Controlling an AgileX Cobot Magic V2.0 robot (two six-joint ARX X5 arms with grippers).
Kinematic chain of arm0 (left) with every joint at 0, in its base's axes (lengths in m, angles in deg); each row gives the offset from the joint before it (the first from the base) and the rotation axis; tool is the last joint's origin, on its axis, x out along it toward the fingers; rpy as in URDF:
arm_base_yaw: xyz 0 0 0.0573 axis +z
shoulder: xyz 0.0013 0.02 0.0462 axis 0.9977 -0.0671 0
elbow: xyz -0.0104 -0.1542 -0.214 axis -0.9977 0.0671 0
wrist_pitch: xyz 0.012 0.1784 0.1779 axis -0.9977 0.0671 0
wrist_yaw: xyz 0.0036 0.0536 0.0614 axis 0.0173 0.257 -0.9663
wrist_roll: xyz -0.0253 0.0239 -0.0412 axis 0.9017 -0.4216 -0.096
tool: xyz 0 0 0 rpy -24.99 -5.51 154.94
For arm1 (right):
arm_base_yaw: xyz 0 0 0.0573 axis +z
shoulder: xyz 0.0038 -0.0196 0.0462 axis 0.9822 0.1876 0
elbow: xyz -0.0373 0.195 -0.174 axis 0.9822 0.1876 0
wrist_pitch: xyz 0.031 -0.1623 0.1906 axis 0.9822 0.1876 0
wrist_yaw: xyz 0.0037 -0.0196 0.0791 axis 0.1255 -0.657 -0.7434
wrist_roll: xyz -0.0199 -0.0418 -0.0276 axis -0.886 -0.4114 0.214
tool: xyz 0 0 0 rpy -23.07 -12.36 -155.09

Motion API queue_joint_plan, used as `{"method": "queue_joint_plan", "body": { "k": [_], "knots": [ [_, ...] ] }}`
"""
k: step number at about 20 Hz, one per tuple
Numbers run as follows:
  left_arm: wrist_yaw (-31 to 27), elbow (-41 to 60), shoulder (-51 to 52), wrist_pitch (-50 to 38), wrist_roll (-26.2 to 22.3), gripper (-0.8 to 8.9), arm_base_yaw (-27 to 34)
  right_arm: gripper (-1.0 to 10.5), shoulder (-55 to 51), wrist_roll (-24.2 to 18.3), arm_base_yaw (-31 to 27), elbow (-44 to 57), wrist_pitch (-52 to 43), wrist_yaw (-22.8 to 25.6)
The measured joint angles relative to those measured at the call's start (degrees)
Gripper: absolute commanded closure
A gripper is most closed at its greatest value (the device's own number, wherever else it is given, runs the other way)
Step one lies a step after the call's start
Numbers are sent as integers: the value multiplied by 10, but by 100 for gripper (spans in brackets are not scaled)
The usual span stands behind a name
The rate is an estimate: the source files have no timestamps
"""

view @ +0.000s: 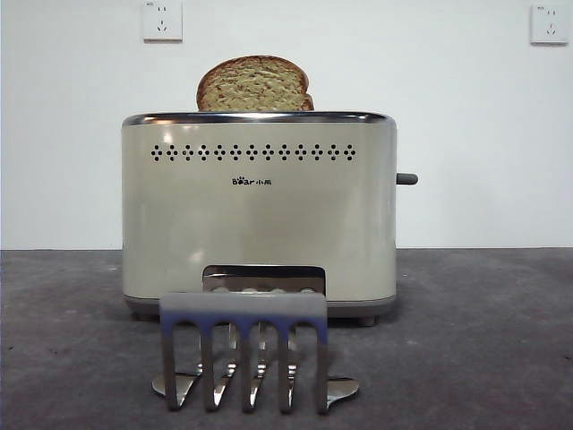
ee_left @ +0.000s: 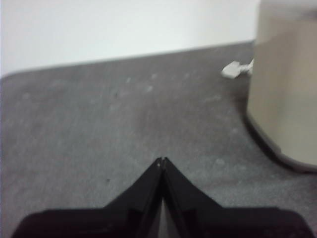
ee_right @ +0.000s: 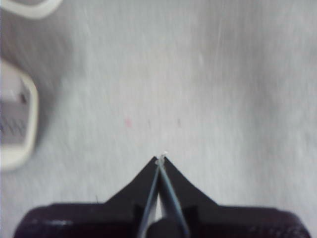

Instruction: Pick up a slice of bread from the rack,put the bread on the toaster,press the button

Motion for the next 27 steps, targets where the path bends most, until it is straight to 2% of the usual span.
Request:
{"method": "queue_joint_plan", "body": {
  "k": [7,15,17,18,20,22,24,25,27],
  "knots": [
    [-1,0,-12,-3,10,816,1,946,0,0,0,0,-55,0],
    [-1,0,-38,-4,10,816,1,946,0,0,0,0,-70,1],
    [-1,0,-41,-3,10,816,1,946,-7,-3,-3,5,-83,30],
    [-1,0,-42,-4,10,816,1,946,-26,-18,-3,23,-109,54],
    [-1,0,-43,-3,10,816,1,946,-95,-53,-3,95,-211,73],
    [-1,0,-43,-3,10,816,1,946,-195,-63,-10,214,-372,73],
    [-1,0,-43,-4,10,816,1,946,-330,-40,-30,396,-605,59],
    [-1,0,-43,-3,10,816,1,946,-386,-21,-39,475,-691,59],
    [-1,0,-43,-3,10,816,1,946,-504,19,-54,635,-792,60]
  ]
}}
